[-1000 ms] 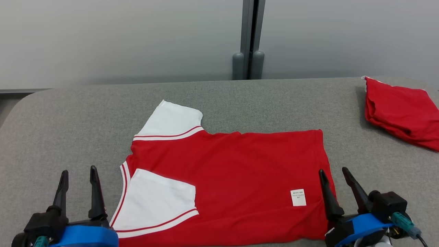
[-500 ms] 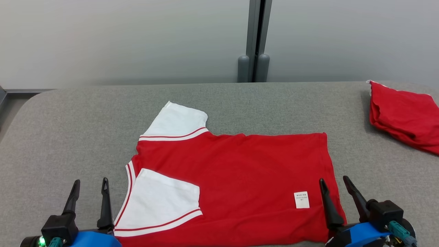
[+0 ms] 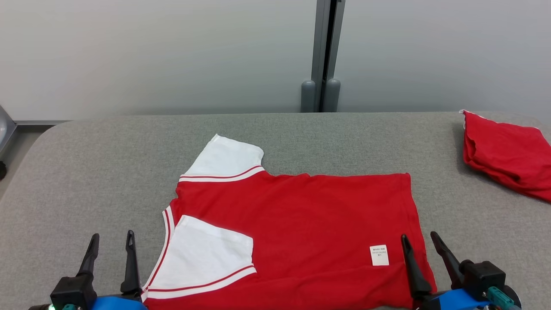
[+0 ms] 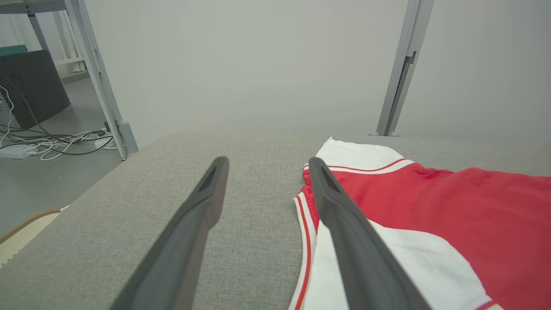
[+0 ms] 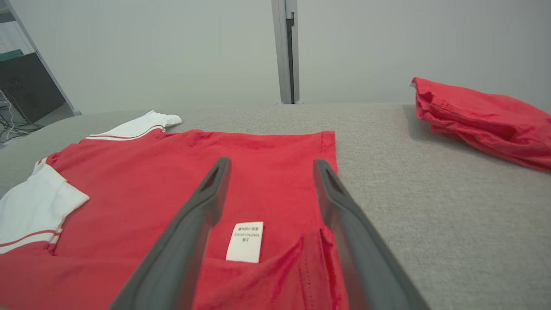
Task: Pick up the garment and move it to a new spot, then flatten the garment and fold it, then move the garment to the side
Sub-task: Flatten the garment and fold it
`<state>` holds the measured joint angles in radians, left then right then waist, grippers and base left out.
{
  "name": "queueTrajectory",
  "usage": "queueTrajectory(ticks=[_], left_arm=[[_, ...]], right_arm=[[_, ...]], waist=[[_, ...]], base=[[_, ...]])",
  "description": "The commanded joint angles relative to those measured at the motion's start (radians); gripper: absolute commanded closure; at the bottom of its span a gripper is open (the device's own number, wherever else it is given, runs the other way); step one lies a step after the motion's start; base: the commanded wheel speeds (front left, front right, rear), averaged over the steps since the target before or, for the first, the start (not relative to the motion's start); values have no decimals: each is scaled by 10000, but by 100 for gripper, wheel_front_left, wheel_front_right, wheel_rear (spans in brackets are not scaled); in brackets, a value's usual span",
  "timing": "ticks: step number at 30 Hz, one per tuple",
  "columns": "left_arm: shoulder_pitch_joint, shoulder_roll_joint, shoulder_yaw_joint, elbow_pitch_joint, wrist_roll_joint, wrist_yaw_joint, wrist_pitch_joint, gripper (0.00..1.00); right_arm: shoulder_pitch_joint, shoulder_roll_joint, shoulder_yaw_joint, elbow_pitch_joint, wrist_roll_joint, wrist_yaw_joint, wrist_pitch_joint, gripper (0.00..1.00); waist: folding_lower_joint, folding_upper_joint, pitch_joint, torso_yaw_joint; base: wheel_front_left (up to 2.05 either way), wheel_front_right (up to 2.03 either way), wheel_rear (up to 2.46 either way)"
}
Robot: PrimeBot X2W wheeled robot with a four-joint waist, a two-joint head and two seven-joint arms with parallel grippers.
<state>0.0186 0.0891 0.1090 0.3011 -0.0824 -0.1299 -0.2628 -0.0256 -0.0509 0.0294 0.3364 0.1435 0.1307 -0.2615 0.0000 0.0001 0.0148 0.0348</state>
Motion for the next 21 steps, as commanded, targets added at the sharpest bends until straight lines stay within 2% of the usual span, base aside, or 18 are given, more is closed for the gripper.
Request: queueTrajectory(ticks=[1, 14, 21], left_arm=[[111, -6, -16, -28, -11, -14, -24, 0], [142, 6, 116, -33, -52, -14, -24, 0], [-1091, 516, -160, -11, -258, -14, -24, 0]], right_arm=[[131, 0, 15, 37, 61, 1, -49, 0], [98, 0, 19, 148, 84, 1, -49, 0], [-870, -5, -132, -79, -207, 1, -48, 0]], waist=[[0, -1, -35, -4], [0, -1, -102, -83], [0, -1, 273, -233]], base=[[0, 0, 0], [0, 0, 0], [0, 0, 0]])
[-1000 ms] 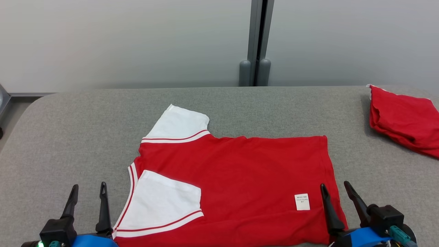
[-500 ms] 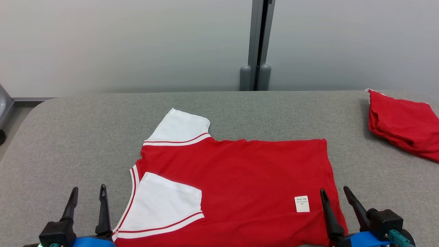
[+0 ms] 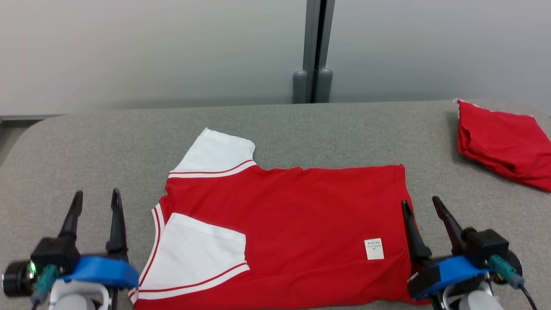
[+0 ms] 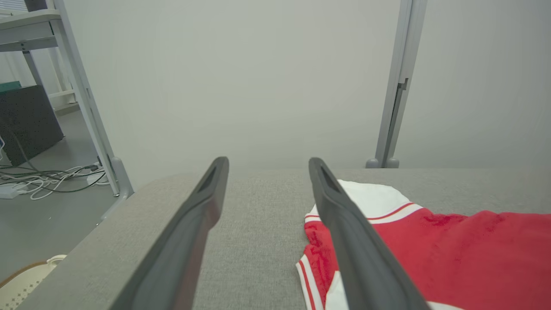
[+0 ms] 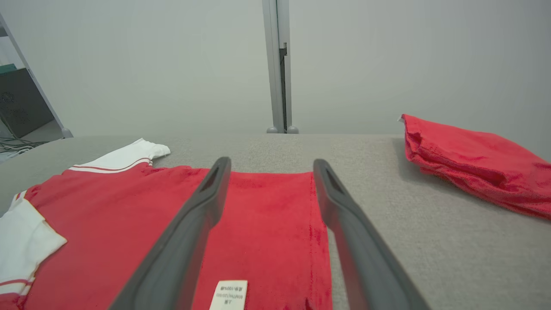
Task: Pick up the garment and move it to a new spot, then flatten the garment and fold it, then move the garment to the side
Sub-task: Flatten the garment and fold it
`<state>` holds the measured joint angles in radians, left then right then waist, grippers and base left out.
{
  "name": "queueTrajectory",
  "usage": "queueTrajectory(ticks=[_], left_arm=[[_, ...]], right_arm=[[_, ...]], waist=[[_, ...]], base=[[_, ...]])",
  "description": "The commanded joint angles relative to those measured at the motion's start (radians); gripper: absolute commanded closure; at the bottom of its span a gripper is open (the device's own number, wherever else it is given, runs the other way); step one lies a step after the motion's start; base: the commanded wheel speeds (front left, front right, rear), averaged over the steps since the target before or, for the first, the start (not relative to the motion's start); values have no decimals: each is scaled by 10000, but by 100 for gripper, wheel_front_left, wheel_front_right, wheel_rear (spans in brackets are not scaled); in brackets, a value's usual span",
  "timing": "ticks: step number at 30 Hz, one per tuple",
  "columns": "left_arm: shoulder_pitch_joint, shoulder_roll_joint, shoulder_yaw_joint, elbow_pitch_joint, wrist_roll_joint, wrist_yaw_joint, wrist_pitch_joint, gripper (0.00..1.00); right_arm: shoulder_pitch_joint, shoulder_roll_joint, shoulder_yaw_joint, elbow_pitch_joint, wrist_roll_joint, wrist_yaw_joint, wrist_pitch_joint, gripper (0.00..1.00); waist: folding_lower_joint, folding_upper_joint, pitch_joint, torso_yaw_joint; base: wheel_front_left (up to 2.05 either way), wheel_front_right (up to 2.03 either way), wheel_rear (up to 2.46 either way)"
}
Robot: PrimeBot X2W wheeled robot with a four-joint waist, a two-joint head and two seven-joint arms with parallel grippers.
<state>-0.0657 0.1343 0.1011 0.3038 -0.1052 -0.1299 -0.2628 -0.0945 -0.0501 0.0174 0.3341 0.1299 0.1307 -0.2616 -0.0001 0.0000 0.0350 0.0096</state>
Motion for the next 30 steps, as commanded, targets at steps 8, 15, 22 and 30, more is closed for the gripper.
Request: queueTrajectory(ticks=[8, 15, 22, 30], left_arm=[[-3637, 1708, -1706, 777, -616, -12, -22, 0], [-6612, 2879, -3198, 2251, -2069, -1, 717, 0], [-8761, 4069, -4950, 3159, -3408, -1, 1964, 0], [-9736, 4714, -6879, 4221, -4866, -1, 3257, 0]], right_arm=[[-2632, -593, 461, 729, -334, 1, -33, 0], [-4738, -963, 1023, 1701, -367, 1, 596, 0], [-6026, -921, 1506, 1922, -170, 1, 1119, 0], [-6543, -832, 1835, 1817, 52, 1, 1020, 0]], waist=[[1, 0, 1236, -338], [1, 0, 2508, -933], [1, 0, 3917, -1568], [1, 0, 4769, -2062]], base=[[0, 0, 0], [0, 0, 0], [0, 0, 0], [0, 0, 0]])
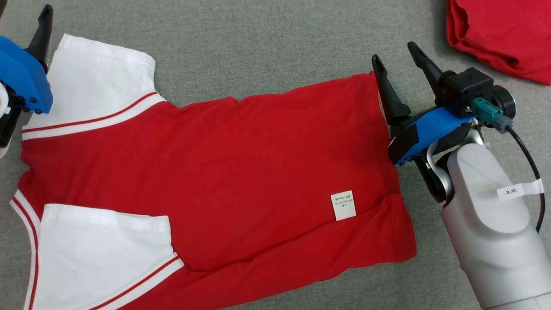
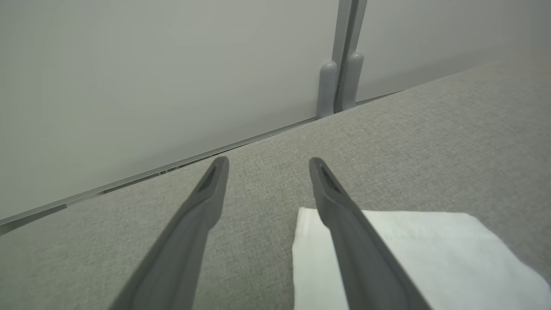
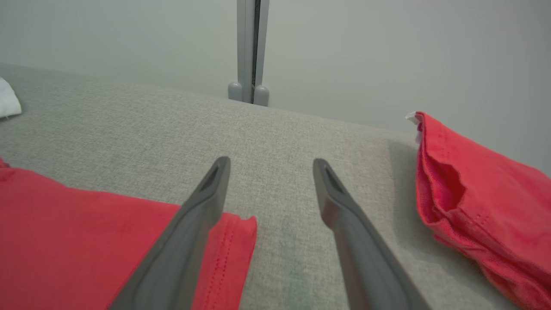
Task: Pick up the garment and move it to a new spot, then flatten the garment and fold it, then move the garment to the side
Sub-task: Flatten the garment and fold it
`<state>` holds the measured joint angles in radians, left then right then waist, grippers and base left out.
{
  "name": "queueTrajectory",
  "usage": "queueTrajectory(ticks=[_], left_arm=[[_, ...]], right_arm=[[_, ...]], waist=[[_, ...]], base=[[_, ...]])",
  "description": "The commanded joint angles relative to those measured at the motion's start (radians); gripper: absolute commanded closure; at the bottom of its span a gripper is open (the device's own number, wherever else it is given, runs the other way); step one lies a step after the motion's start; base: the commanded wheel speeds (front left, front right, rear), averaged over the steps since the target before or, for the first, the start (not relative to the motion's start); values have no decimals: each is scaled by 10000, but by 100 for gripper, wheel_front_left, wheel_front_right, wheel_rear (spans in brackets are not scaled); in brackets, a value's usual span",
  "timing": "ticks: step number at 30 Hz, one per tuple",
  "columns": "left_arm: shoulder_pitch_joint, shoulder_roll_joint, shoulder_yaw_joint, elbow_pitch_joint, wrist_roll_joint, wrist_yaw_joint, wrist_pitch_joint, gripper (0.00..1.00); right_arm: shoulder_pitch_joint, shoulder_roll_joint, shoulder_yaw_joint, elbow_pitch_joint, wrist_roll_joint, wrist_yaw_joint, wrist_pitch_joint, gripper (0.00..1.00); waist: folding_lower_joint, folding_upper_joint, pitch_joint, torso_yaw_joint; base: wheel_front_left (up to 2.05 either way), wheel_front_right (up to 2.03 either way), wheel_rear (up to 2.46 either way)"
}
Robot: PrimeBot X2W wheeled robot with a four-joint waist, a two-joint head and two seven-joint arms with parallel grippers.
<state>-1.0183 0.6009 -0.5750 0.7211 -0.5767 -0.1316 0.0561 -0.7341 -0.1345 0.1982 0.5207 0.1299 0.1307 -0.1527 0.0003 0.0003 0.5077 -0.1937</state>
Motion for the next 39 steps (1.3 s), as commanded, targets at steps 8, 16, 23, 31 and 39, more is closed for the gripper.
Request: queueTrajectory(ticks=[8, 16, 23, 31, 39], left_arm=[[-450, 368, -1443, 522, -1478, 16, 790, 0], [-700, 407, -2461, 823, -2475, 16, 1136, 0], [-1066, 408, -3228, 1005, -2832, 18, 891, 100], [-1399, 285, -3851, 1039, -3046, 16, 108, 100], [-1681, 82, -4239, 1087, -3234, 16, -511, 100]], right_arm=[[-353, 66, 293, -115, 139, 1, -3, 0], [-524, -87, 786, -58, 339, 1, 662, 0], [-588, -420, 1065, -23, 653, 1, 1494, 0], [-514, -747, 1447, -76, 1112, 1, 2629, 0], [-575, -890, 1613, -50, 1556, 1, 3364, 100]], waist=[[-3, -3, 461, -266], [-3, -3, 506, -391], [-3, -3, 311, -327], [-3, -3, 288, -46], [-3, -3, 337, 170]], base=[[0, 0, 0], [0, 0, 0], [0, 0, 0], [0, 0, 0], [0, 0, 0]])
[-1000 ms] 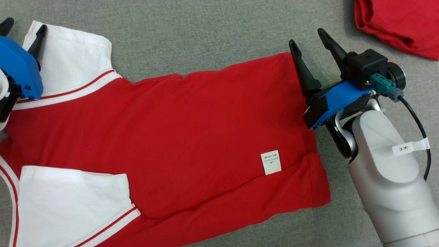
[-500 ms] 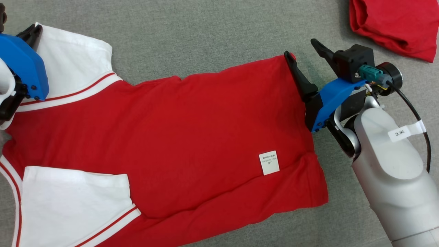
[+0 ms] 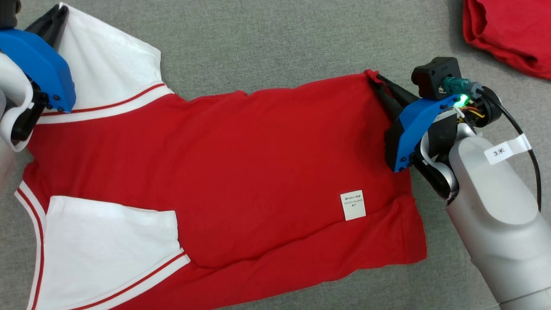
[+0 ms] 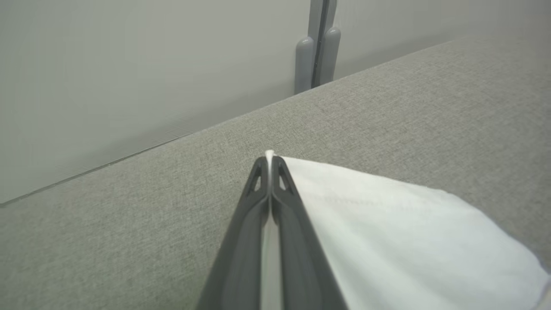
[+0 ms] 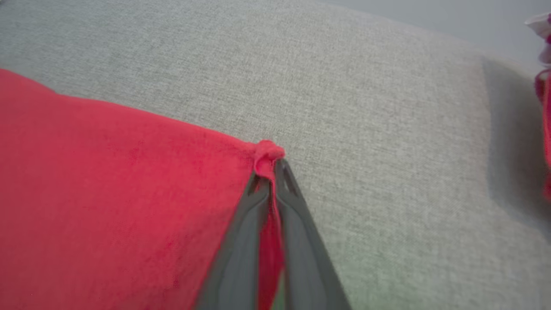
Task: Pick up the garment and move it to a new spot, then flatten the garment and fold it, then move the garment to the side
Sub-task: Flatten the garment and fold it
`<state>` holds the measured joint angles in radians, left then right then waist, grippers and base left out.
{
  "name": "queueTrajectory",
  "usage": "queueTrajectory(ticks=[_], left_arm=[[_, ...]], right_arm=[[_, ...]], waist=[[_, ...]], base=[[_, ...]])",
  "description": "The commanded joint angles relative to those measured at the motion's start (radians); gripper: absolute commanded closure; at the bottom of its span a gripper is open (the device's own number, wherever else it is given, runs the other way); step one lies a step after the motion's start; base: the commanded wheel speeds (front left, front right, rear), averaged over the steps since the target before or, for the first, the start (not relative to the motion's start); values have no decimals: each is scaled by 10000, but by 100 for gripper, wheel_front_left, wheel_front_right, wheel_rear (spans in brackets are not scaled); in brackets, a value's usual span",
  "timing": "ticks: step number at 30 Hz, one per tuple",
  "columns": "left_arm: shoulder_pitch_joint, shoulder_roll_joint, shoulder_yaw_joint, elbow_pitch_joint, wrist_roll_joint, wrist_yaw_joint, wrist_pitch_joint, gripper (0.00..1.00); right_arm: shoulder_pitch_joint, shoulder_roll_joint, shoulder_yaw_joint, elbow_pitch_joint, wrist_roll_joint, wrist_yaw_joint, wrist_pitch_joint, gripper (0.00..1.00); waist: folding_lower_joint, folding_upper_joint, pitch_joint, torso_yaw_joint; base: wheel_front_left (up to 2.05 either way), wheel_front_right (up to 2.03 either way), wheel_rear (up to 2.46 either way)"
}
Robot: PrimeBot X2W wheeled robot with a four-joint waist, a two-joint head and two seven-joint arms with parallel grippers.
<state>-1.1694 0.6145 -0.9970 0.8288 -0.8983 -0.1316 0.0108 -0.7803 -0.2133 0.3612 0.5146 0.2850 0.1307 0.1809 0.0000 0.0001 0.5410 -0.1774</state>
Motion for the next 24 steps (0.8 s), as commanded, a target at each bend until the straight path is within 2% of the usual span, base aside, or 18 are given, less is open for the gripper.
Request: queueTrajectory(ticks=[1, 8, 14, 21, 24], left_arm=[[-189, -79, -13, 47, -89, 16, -170, 100], [-395, -248, -118, 330, -197, 16, -1043, 100], [-76, -424, -312, 112, -383, 18, -1930, 100], [784, -325, -31, -802, -526, 26, -2678, 100], [1377, -216, 257, -1486, -424, 233, -2755, 100]], right_arm=[[-137, -137, -32, 27, 35, 1, 36, 100], [-458, -265, -673, 237, -299, 0, -1017, 100], [-185, -160, -754, 785, -425, 0, -1695, 100], [414, -328, -995, 1206, -473, 1, -2598, 100], [723, -350, -1188, 1301, -524, 1, -2985, 100]], waist=[[0, -1, 0, 25], [0, -1, -245, 252], [0, -1, -620, 559], [0, -1, -1033, 961], [0, -1, -1188, 1127]], base=[[0, 0, 0], [0, 0, 0], [0, 0, 0], [0, 0, 0], [0, 0, 0]])
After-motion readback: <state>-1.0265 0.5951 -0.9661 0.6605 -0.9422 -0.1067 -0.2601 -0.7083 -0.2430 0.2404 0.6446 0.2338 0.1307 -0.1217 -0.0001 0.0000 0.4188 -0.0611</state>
